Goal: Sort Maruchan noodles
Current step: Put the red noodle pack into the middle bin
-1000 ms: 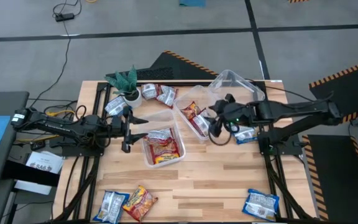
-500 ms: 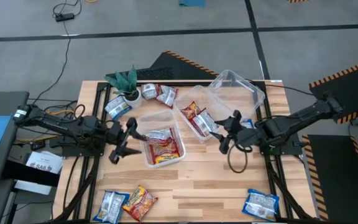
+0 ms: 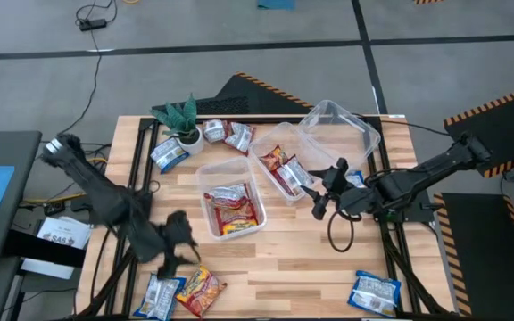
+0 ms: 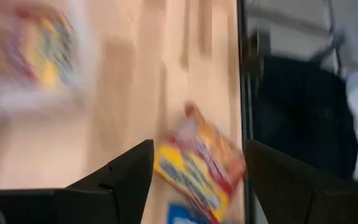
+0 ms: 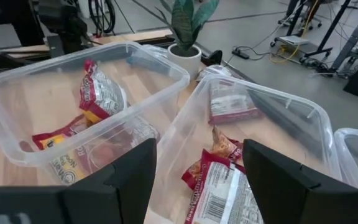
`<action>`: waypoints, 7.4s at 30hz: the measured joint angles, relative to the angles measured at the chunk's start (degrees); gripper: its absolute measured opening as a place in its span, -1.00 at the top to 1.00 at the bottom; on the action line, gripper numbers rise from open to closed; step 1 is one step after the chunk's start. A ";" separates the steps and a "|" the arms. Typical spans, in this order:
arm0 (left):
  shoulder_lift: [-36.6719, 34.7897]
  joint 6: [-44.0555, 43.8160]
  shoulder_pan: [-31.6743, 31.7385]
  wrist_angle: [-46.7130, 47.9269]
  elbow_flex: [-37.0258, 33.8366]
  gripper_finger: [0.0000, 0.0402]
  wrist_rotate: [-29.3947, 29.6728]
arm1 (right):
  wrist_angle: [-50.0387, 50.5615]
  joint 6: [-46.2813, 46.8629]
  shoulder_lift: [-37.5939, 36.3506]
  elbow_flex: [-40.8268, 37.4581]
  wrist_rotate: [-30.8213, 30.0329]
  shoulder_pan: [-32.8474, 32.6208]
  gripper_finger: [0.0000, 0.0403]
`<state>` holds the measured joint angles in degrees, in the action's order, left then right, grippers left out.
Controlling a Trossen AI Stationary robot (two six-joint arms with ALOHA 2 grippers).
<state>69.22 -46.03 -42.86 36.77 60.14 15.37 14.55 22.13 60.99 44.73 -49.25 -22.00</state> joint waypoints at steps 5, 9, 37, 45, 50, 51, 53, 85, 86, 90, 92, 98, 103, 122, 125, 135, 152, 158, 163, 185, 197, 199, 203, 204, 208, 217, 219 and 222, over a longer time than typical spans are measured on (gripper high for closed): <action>10.51 -10.39 -4.51 0.08 0.57 -0.18 -3.19 | -0.12 -0.06 0.09 0.00 0.00 0.02 -0.29; 18.01 -16.10 -6.20 1.71 0.57 -0.18 -4.16 | -0.09 -0.13 0.07 0.00 -0.02 0.02 -0.29; 34.34 -14.72 -5.11 -5.90 0.02 0.66 -5.87 | 0.00 -1.20 0.07 0.00 -0.37 0.02 -0.29; 28.38 -10.14 -4.64 -7.29 0.50 1.00 -5.46 | -0.02 -1.18 0.07 0.02 -0.37 0.02 -0.29; 20.23 -8.44 -3.78 -11.34 1.24 0.99 -7.66 | -0.04 -1.16 0.07 0.03 -0.35 0.02 -0.29; 18.99 -8.54 -3.48 -10.72 1.11 0.99 -8.24 | -0.04 -1.16 0.07 0.02 -0.35 0.02 -0.29; 16.67 -8.64 -2.47 -11.48 1.00 0.99 -9.84 | -0.07 -1.15 0.07 0.04 -0.35 0.02 -0.29; 14.55 43.53 60.22 -42.88 1.29 1.00 -13.63 | -4.57 -3.19 0.07 0.04 -2.14 0.02 -0.29; 15.95 43.14 60.50 -44.58 1.29 1.00 -13.63 | -4.57 -3.19 0.07 0.04 -2.14 0.02 -0.29; 21.17 41.44 60.62 -52.01 1.29 1.00 -13.41 | -4.57 -3.19 0.09 0.04 -2.13 0.02 -0.29; 22.91 39.79 60.53 -54.18 2.09 1.00 -13.24 | -4.44 -3.19 0.09 0.04 -2.14 0.02 -0.29; 24.73 40.32 60.64 -51.24 6.96 0.91 -14.03 | -4.33 -3.17 0.09 0.04 -2.12 0.02 -0.29; 24.54 40.62 60.51 -44.01 11.64 0.57 -13.09 | -4.33 -3.15 0.09 0.04 -2.12 0.02 -0.29; 3.88 43.45 55.32 -22.79 13.22 -0.03 -8.55 | -1.26 -1.14 0.09 0.04 -1.92 -0.11 -0.29; -5.03 44.43 52.88 -33.38 0.92 0.00 -8.71 | -1.29 0.17 0.09 0.04 -1.90 -0.11 -0.29; -28.13 40.40 46.75 -69.80 -38.30 0.01 -9.03 | -1.90 0.50 0.18 0.04 -1.88 0.22 -0.29; -33.38 39.18 45.78 -81.43 -49.86 0.01 -6.98 | -5.85 0.91 4.33 0.04 -1.66 5.38 -0.29; -33.35 34.19 45.78 -81.42 -49.81 0.01 -2.76 | -17.95 -5.95 9.94 2.33 4.11 12.73 -0.29; -30.56 32.00 47.53 -69.73 -41.08 0.01 9.74 | -18.05 -7.67 11.83 4.96 13.35 15.10 -0.29; 33.22 22.58 72.86 9.55 35.26 0.01 -4.54 | -11.00 -10.60 6.10 5.03 12.92 5.86 -0.29; 47.55 22.41 75.34 8.01 35.50 0.01 -8.15 | -8.58 -10.58 6.01 5.03 12.85 6.01 -0.29; 47.87 21.94 75.91 8.07 35.51 0.01 -8.08 | -8.61 -10.58 6.01 5.03 12.85 6.01 -0.29; 47.84 20.55 76.09 8.30 35.49 0.01 -2.59 | -8.57 -10.56 6.04 5.03 12.86 6.01 -0.29; 47.85 20.15 76.09 8.40 35.46 0.01 -1.67 | -8.59 -10.56 6.04 5.03 12.85 6.01 -0.29; 48.45 19.45 76.40 8.62 35.32 0.01 -5.20 | -8.59 -10.54 6.04 5.03 12.85 6.01 -0.29; 48.19 20.90 74.59 5.22 37.09 0.01 -11.52 | -8.51 -10.54 6.06 5.03 12.90 6.01 -0.29; 48.19 21.57 74.30 5.54 38.28 0.01 -11.61 | -8.51 -10.54 6.06 5.03 12.90 6.01 -0.29; 48.18 22.63 74.30 7.07 41.46 0.01 -11.51 | -8.48 -10.53 6.06 5.03 12.92 6.01 -0.29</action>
<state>117.40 -23.40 31.44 43.84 101.60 3.85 6.07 11.60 67.05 49.76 -36.34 -15.99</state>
